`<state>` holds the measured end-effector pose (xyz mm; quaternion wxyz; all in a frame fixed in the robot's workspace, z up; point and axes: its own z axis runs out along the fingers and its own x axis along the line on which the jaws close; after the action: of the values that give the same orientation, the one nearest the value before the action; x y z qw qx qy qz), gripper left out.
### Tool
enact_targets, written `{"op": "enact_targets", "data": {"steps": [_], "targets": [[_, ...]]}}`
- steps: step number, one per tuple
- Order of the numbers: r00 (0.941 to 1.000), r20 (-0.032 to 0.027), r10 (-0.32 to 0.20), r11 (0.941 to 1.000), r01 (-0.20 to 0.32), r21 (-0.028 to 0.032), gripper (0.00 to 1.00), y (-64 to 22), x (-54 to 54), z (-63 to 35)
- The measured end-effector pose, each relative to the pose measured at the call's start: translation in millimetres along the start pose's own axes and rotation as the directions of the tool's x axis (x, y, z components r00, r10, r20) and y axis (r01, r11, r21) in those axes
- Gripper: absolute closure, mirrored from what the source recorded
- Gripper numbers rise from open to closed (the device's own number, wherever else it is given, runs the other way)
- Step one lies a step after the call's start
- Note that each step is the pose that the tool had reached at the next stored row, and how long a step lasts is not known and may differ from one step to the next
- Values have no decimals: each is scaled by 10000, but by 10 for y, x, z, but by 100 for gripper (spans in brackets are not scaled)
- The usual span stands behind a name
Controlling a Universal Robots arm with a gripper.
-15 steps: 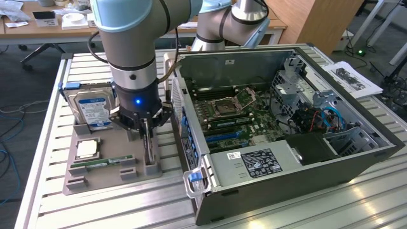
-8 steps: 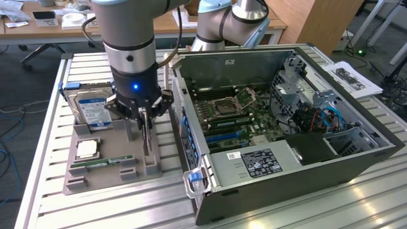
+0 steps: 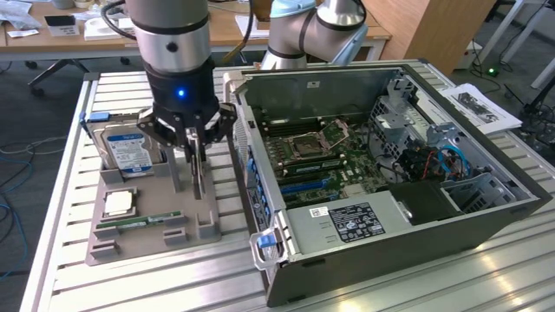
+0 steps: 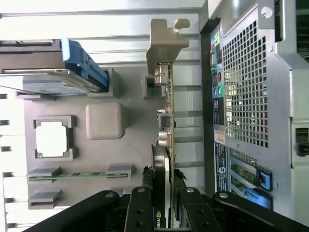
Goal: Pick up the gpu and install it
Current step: 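Pick up the gpu and move the gpu toward the slot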
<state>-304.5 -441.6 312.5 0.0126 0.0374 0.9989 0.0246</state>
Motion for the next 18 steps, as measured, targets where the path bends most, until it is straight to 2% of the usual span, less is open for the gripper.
{"op": "enact_targets", "data": {"steps": [18], "targets": [[10000, 1, 0, 10000, 0, -1, 73, 41, -22, -815]]}}
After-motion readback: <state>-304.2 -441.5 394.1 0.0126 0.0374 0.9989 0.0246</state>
